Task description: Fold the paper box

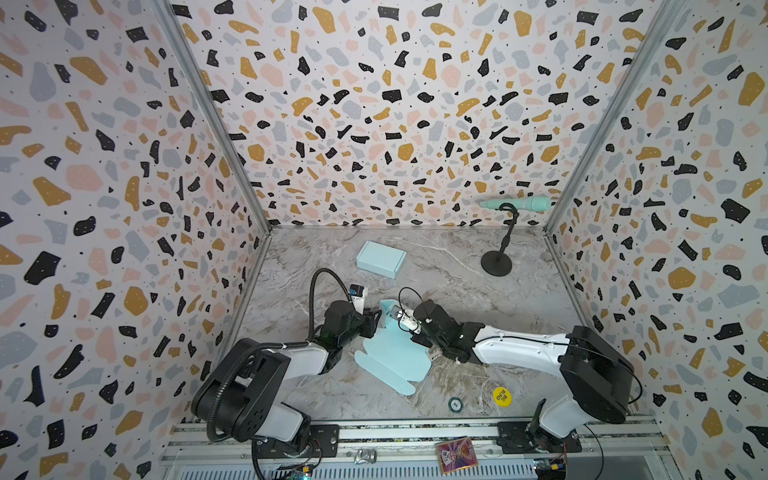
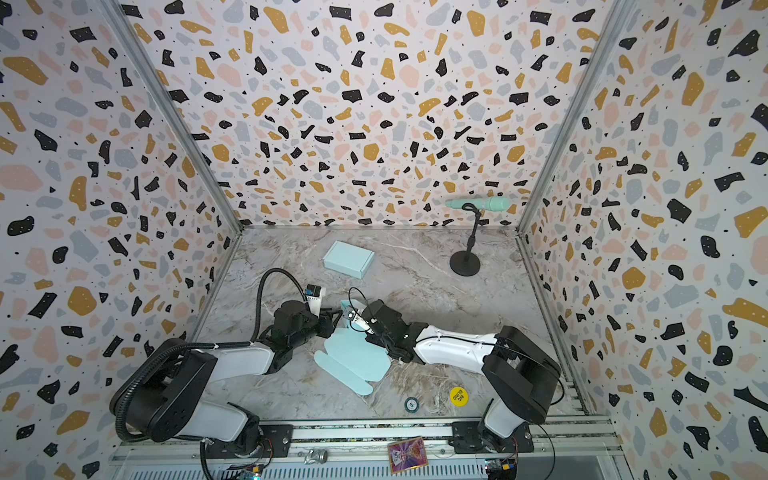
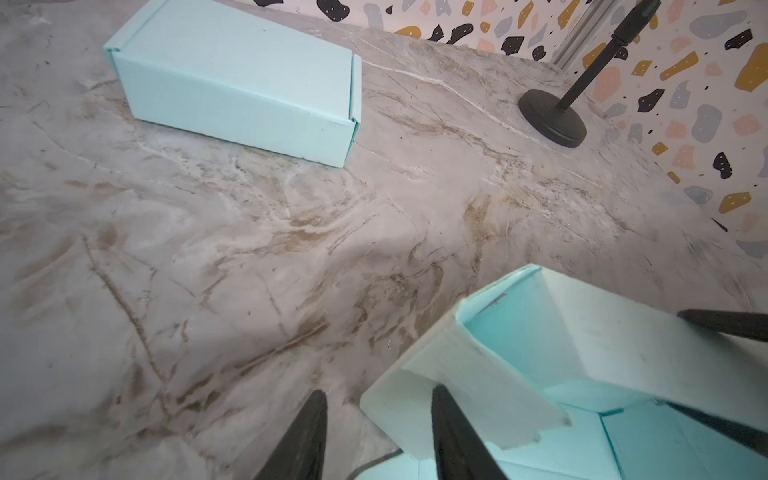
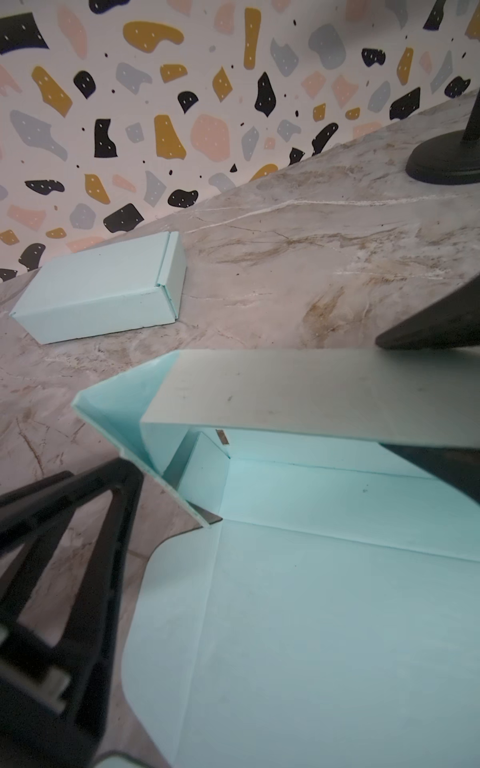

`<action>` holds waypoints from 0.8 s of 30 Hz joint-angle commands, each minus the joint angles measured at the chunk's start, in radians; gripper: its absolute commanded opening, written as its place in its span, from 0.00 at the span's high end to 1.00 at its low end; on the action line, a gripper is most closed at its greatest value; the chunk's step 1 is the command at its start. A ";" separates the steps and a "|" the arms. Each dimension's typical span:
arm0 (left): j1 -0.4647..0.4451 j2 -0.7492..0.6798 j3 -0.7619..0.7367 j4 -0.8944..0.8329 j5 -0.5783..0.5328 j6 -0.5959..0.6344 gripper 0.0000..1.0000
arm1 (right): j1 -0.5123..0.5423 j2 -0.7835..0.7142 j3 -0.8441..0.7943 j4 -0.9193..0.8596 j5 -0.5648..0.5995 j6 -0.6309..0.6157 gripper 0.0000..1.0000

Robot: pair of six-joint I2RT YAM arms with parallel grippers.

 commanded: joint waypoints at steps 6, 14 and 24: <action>-0.043 0.005 -0.004 0.075 0.011 0.004 0.54 | 0.026 0.019 -0.049 0.086 0.103 -0.147 0.67; -0.073 0.048 0.001 0.098 -0.005 0.012 0.54 | 0.043 -0.014 -0.136 0.222 0.166 -0.276 0.70; -0.078 0.056 0.009 0.124 0.030 0.038 0.33 | 0.085 -0.067 -0.231 0.374 0.141 -0.446 0.73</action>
